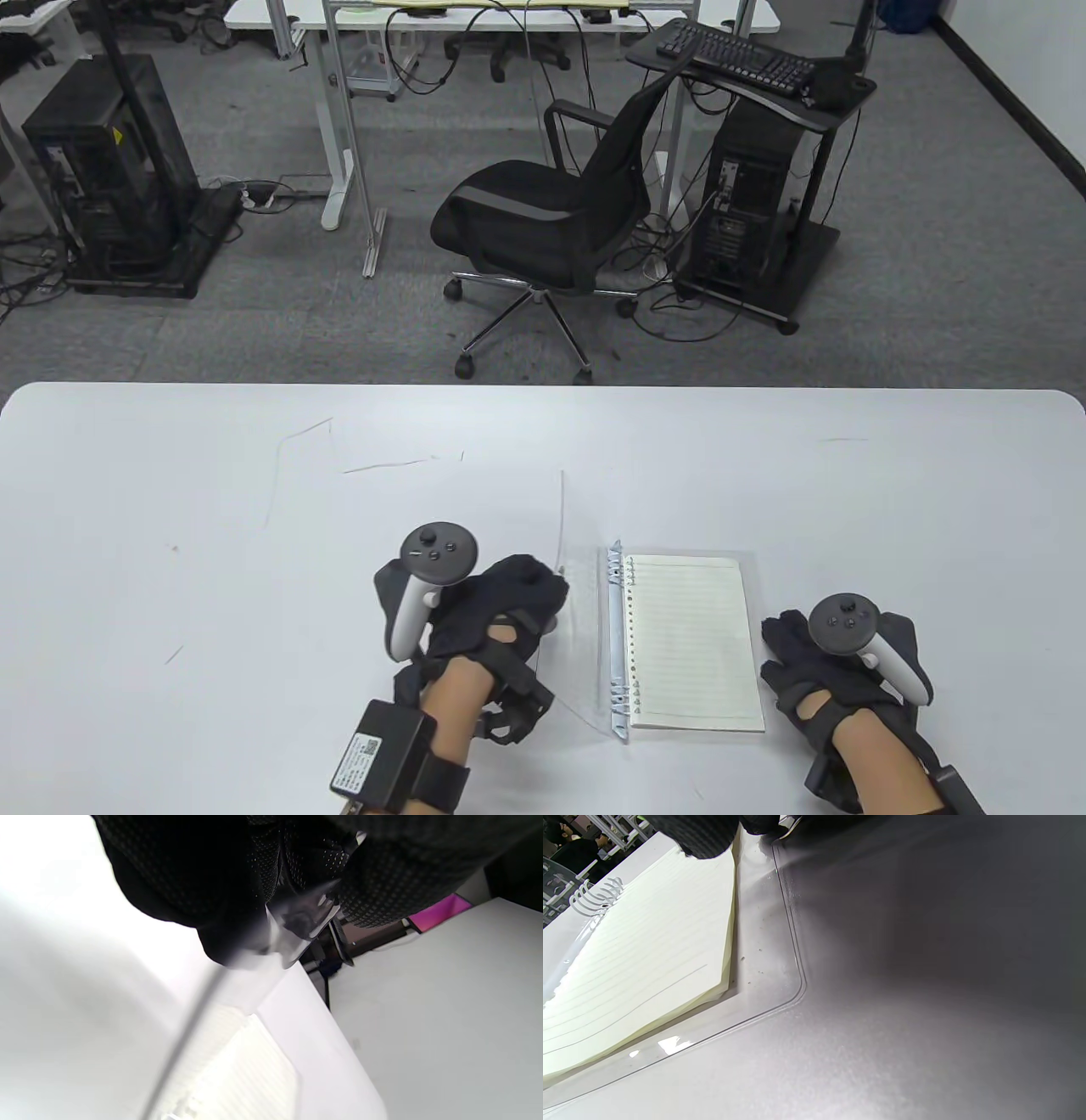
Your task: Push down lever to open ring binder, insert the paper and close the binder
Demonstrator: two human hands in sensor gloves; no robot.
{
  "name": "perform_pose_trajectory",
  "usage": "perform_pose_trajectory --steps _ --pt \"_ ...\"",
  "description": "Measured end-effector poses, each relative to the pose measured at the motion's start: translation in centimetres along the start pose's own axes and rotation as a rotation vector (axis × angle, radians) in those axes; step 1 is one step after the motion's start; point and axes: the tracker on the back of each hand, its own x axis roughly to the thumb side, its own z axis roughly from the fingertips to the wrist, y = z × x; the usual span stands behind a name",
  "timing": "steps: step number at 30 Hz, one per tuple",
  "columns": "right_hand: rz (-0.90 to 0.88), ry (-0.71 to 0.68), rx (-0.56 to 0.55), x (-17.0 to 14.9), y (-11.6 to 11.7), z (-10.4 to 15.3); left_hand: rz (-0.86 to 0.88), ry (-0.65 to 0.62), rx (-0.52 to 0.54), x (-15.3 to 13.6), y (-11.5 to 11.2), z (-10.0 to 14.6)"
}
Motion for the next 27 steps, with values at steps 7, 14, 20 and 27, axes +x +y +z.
perform_pose_trajectory --steps 7,14,20,27 --pt "-0.043 -0.009 0.015 -0.3 -0.4 0.2 -0.032 -0.023 -0.134 4.3 -8.4 -3.5" --pt "-0.079 -0.016 0.045 -0.7 -0.7 0.3 -0.226 0.093 -0.2 3.7 -16.8 -7.5" --pt "-0.092 -0.019 0.058 -0.9 -0.8 0.3 -0.377 0.124 -0.155 2.6 -20.1 -8.2" --pt "-0.111 -0.023 0.064 -1.0 -0.9 0.3 -0.253 -0.05 -0.259 3.6 -15.0 -4.3"
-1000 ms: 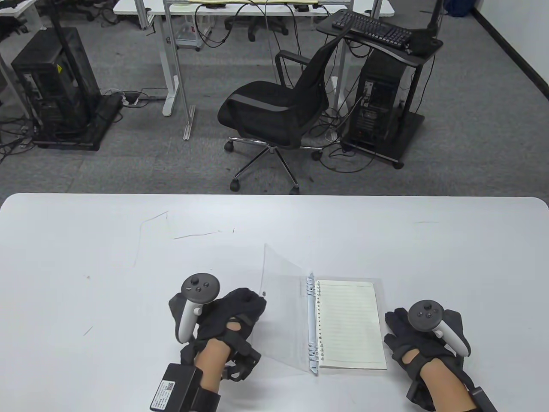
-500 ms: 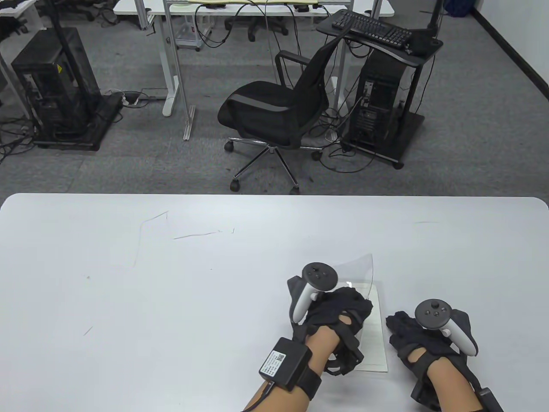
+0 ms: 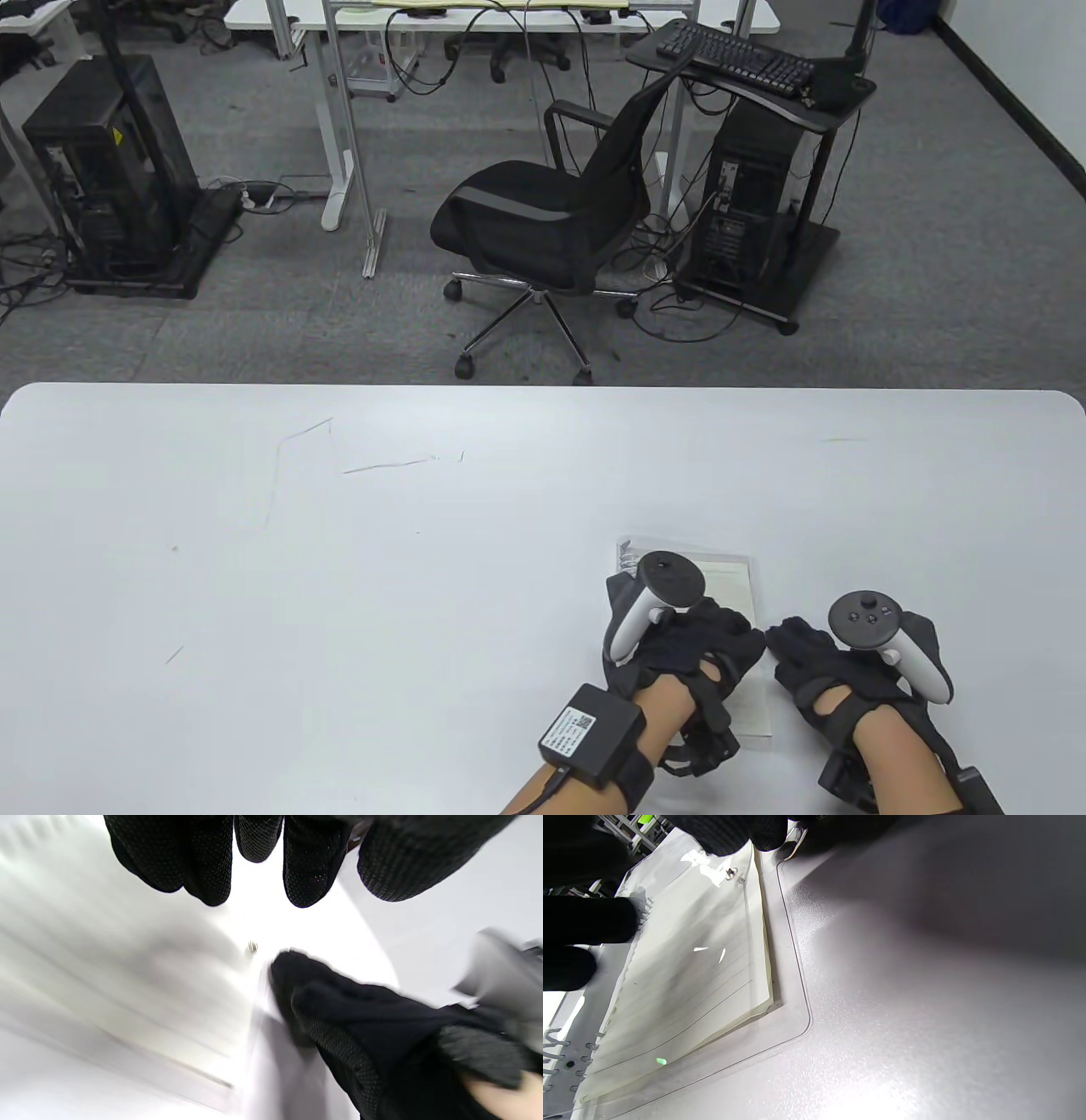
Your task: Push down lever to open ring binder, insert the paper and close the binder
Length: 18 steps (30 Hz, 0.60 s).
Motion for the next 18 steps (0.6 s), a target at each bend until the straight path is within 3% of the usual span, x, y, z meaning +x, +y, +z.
perform_pose_trajectory --steps 2,5,9,14,18 --pt "-0.003 0.0 0.0 0.0 0.0 0.0 -0.161 -0.014 0.062 -1.4 1.6 2.0" --pt "-0.001 -0.001 -0.002 0.0 0.0 0.0 -0.362 0.024 0.076 -5.0 1.6 3.5" --pt "-0.001 -0.01 -0.015 -0.1 0.0 0.1 -0.327 0.083 -0.052 -8.2 -0.7 3.6" --pt "-0.043 0.012 -0.096 -0.7 -0.8 1.3 -0.369 0.07 -0.038 -8.9 -2.1 3.2" --pt "0.0 0.132 -0.152 -1.8 -1.5 2.0 -0.389 0.069 -0.028 -9.0 -2.3 3.2"
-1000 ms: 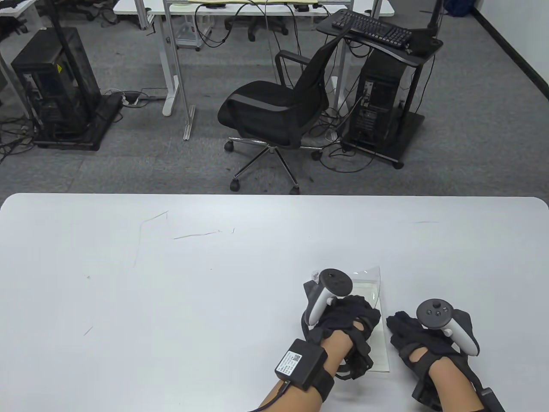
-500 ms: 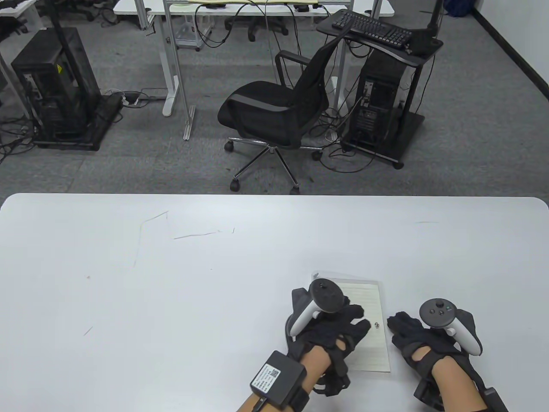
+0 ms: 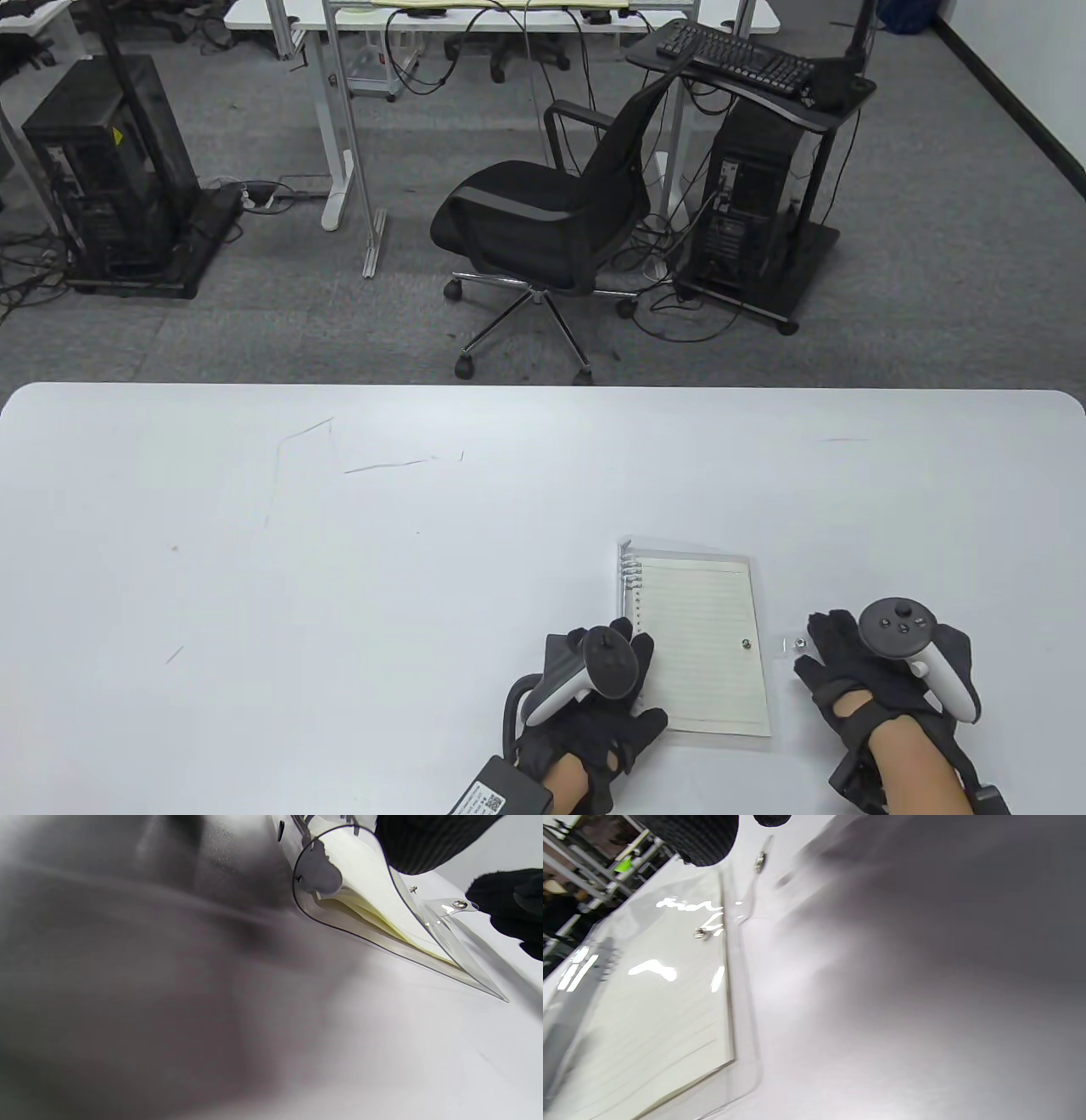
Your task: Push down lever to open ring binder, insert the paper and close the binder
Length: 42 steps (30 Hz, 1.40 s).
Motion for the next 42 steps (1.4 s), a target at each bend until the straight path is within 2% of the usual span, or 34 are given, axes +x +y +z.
perform_pose_trajectory --steps 2,3,6,9,12,18,25,31,35,39,41,42 --pt "0.017 0.017 0.052 0.0 0.4 -0.2 -0.01 -0.006 0.01 -0.1 -0.3 -0.1" --pt "0.01 -0.019 0.064 0.3 0.7 -0.4 -0.019 -0.011 0.019 -0.1 -0.4 -0.1" --pt "-0.027 -0.08 0.05 1.3 1.3 -0.3 -0.02 -0.016 0.02 0.0 -0.5 -0.2" --pt "0.013 -0.208 0.016 2.8 2.1 -0.2 -0.023 -0.019 0.014 0.1 -0.6 -0.2" --pt "0.082 -0.248 0.035 4.1 3.2 -0.2 -0.034 -0.016 0.016 0.2 -0.7 -0.2" --pt "0.211 -0.204 0.042 5.2 5.0 -0.7 -0.03 -0.019 0.01 0.2 -0.6 -0.1" --pt "0.33 -0.154 0.032 5.8 6.0 -1.2 -0.03 -0.021 0.006 0.2 -0.6 -0.1" --pt "0.405 -0.121 -0.047 6.9 6.3 -1.0 -0.032 -0.02 0.002 0.3 -0.6 -0.1" --pt "0.491 -0.102 -0.035 7.5 6.7 -0.9 -0.025 -0.022 -0.002 0.3 -0.6 -0.1" --pt "0.353 -0.122 -0.006 6.7 6.0 -1.2 0.068 -0.048 -0.02 -0.1 0.4 0.1" --pt "0.297 -0.15 -0.003 6.0 5.4 -1.2 0.129 -0.07 -0.032 -0.2 2.1 1.1" --pt "0.279 -0.153 0.011 5.7 5.1 -1.2 0.164 -0.091 -0.005 -0.2 3.1 1.7"
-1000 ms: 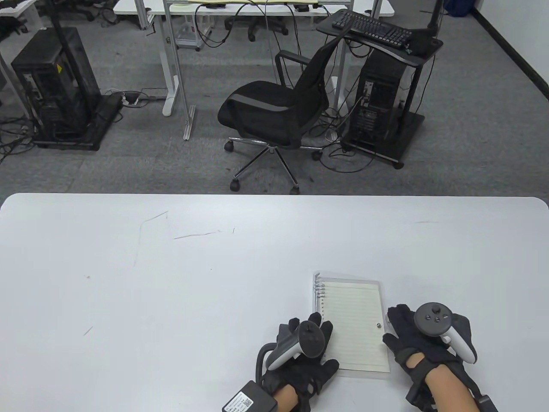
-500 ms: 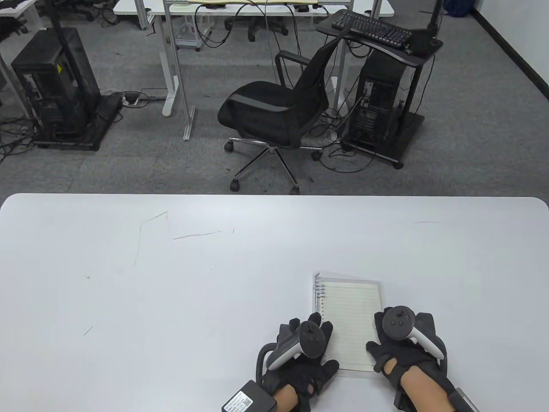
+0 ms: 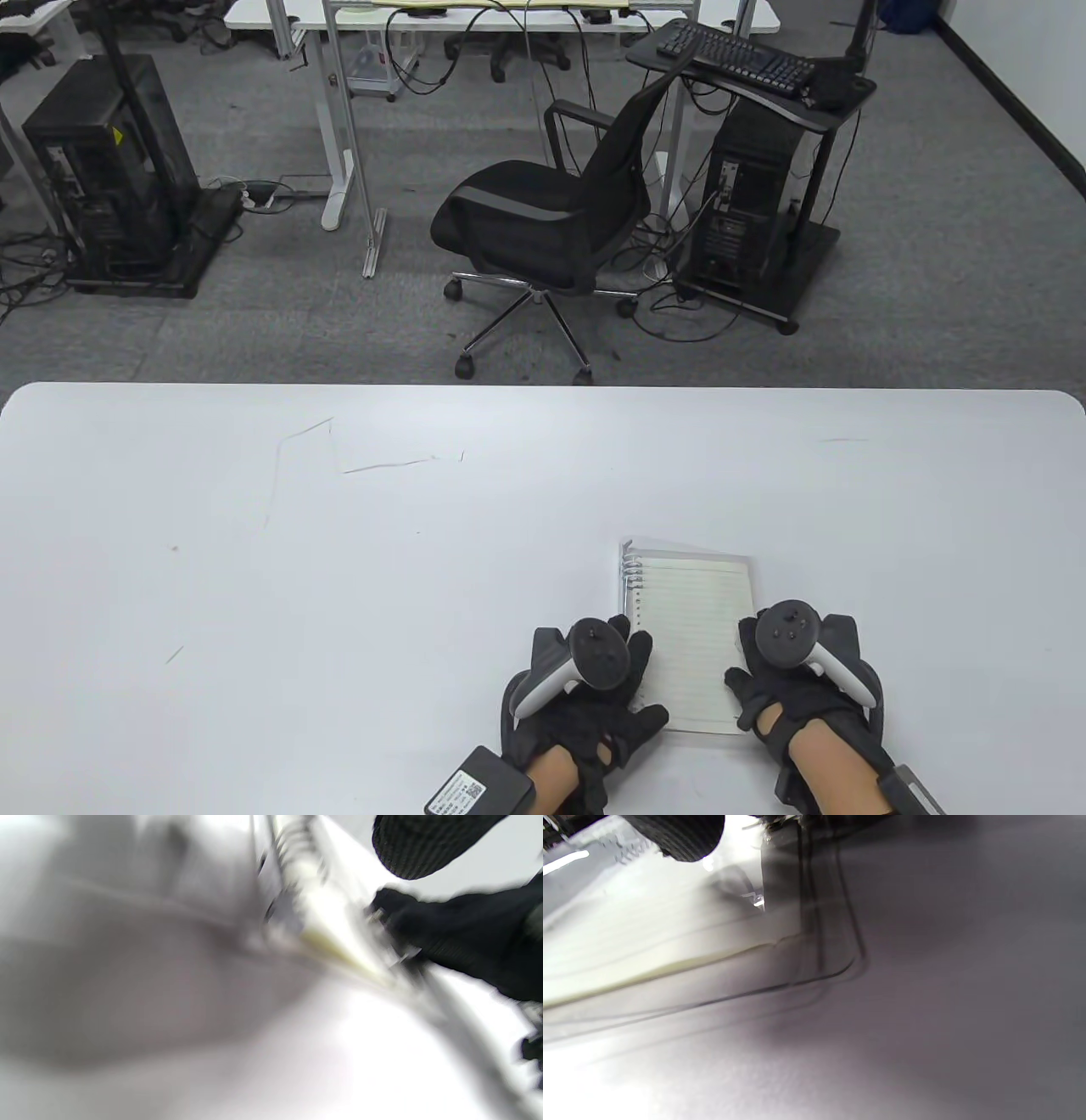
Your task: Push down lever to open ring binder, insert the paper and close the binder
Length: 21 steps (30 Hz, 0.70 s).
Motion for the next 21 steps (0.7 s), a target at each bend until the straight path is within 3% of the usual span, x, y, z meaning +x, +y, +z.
perform_pose_trajectory --steps 2,4,8,12,15,17,19,21 --pt "-0.069 -0.025 0.003 -0.7 -0.9 0.4 0.088 -0.048 0.054 0.5 2.1 1.5" --pt "-0.146 -0.057 -0.11 -1.5 -2.6 1.4 0.18 -0.077 0.112 0.9 4.6 3.4" --pt "-0.212 -0.152 -0.23 -2.8 -5.0 2.8 0.212 -0.076 0.2 -0.1 7.5 5.5" --pt "-0.272 -0.14 -0.237 -4.1 -5.3 3.1 0.116 0.032 0.284 -5.6 8.1 5.8" --pt "-0.279 -0.126 -0.166 -4.6 -4.8 2.6 0.045 0.126 0.246 -10.7 7.4 5.6" --pt "-0.286 -0.134 -0.131 -4.5 -4.6 2.3 0.049 0.134 0.145 -11.6 7.5 5.3" --pt "-0.287 -0.142 -0.124 -4.3 -4.4 2.1 0.04 0.076 0.215 -10.9 7.5 5.2" --pt "-0.284 -0.151 -0.115 -4.2 -4.4 2.1 -0.009 0.021 0.188 -9.7 7.0 5.1"
